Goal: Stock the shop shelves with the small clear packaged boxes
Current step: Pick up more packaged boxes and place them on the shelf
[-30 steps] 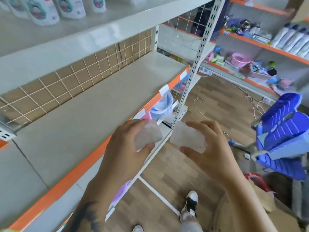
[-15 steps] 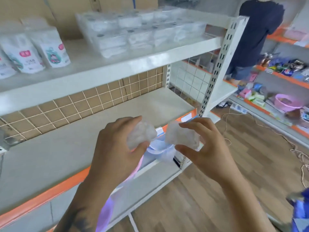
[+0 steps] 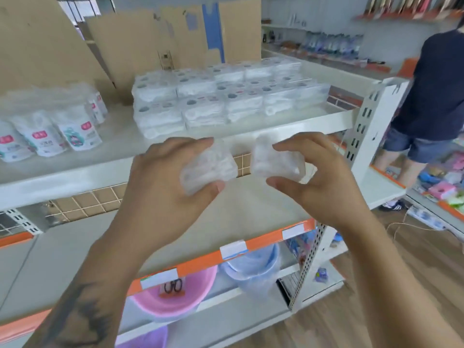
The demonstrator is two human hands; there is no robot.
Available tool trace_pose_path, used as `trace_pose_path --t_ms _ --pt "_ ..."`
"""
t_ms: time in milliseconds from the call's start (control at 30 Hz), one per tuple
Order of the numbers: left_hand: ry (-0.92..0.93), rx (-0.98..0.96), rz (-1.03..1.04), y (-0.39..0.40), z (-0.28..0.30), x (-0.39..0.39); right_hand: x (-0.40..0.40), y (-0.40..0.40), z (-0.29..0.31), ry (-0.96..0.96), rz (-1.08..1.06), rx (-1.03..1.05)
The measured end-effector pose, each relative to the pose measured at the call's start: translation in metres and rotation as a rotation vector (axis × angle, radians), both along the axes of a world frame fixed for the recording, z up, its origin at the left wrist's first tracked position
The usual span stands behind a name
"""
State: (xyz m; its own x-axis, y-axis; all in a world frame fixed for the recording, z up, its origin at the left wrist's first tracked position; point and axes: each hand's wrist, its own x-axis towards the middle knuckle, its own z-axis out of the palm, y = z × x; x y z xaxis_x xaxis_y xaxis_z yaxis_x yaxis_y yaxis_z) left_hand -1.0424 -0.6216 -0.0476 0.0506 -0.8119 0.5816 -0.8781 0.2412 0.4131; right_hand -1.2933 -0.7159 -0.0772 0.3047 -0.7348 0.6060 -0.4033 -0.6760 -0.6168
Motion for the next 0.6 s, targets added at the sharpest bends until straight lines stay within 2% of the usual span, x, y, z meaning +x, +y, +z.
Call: trace_pose_path --t_ms 133,333,600 --pt "0.04 -0.031 0.029 -0.043 0.033 0.011 0.011 -0.05 0.038 0.03 0.064 -0.061" --pt "-0.023 -0.054 0.109 -0.095 0.063 0.04 0.036 -0.113 0.084 0.113 0.106 -0.092" --pt "-0.126 0.095 0.169 -0.122 0.069 0.065 0.061 -0.162 0.098 0.155 0.185 -0.086"
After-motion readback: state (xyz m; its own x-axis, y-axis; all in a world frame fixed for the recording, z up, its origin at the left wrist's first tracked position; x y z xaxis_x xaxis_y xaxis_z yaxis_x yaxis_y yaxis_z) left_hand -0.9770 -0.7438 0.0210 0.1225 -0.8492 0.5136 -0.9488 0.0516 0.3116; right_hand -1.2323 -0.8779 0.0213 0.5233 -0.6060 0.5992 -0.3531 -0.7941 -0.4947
